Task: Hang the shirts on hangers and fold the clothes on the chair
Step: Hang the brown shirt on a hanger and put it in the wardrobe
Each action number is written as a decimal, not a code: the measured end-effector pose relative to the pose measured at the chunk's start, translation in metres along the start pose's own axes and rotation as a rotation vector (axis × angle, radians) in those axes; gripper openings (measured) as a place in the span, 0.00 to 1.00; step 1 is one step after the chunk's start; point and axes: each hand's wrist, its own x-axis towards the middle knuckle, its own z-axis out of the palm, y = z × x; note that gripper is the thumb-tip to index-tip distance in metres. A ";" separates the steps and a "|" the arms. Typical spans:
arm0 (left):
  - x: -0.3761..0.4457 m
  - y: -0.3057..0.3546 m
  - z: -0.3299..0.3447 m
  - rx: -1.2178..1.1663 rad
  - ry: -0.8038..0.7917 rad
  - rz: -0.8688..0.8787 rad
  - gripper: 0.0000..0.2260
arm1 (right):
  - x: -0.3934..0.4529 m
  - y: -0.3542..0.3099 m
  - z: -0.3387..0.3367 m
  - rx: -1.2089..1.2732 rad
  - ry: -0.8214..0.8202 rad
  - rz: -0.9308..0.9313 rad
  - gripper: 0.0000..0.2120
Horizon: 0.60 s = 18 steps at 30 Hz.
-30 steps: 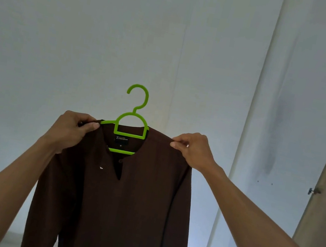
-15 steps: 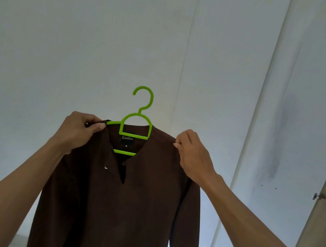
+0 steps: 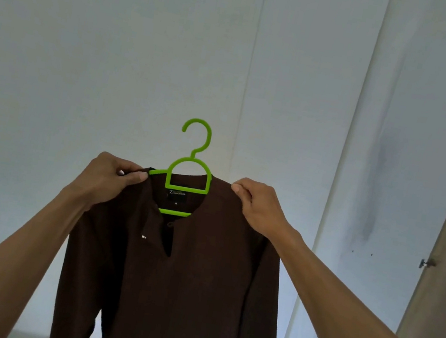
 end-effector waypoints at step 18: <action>0.016 -0.015 0.006 -0.064 -0.055 0.018 0.04 | 0.001 0.016 0.000 -0.021 -0.147 0.022 0.15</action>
